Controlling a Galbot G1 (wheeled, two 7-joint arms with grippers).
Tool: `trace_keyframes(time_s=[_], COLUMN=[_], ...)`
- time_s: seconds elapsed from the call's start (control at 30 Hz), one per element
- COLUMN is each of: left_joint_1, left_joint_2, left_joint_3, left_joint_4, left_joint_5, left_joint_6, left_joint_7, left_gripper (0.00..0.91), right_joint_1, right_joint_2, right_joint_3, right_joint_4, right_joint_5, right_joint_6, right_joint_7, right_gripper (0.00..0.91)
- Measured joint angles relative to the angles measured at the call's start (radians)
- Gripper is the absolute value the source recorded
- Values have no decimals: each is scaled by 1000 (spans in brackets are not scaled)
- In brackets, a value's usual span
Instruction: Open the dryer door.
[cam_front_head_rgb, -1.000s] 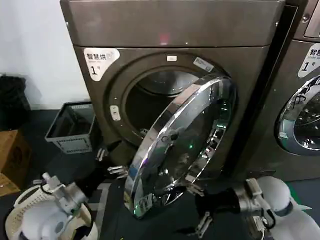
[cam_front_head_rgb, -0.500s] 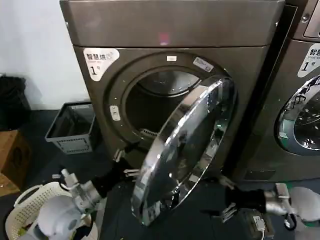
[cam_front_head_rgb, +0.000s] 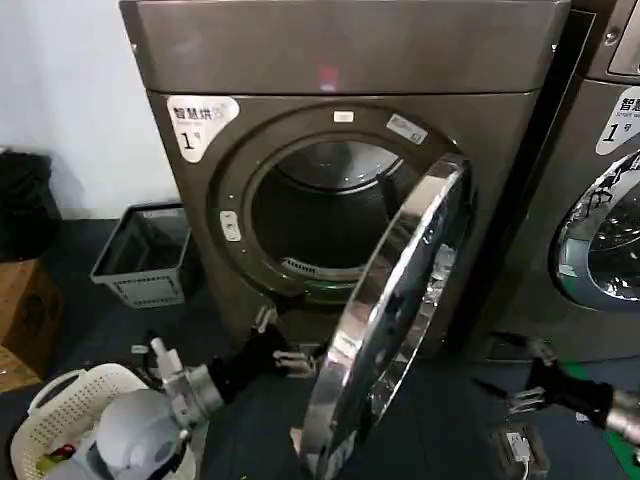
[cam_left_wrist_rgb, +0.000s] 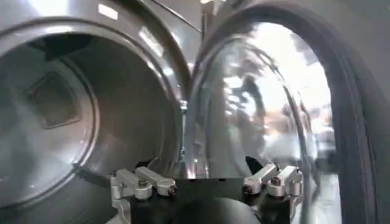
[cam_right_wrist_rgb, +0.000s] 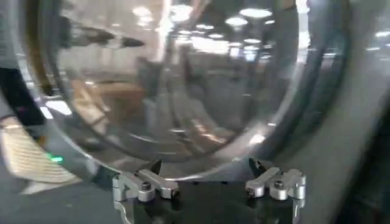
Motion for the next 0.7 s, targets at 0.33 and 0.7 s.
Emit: trace_keyframes(time_s=[0.33,0.7], left_joint_1=[-48,-138], left_joint_2=[37,83], left_joint_3=[65,186], left_joint_4=[8,30], left_joint_5=[-47,-87], left_joint_6=[-20,-50], left_joint_7=[2,-6], left_gripper=[907,907], right_joint_1=[-39,-94], right_joint_2=[17,22], right_joint_3=[193,317], right_joint_4=[27,98], right_joint_5=[97,164], right_joint_6=[-48,-100], right_joint_7=[222,644], right_gripper=[907,907])
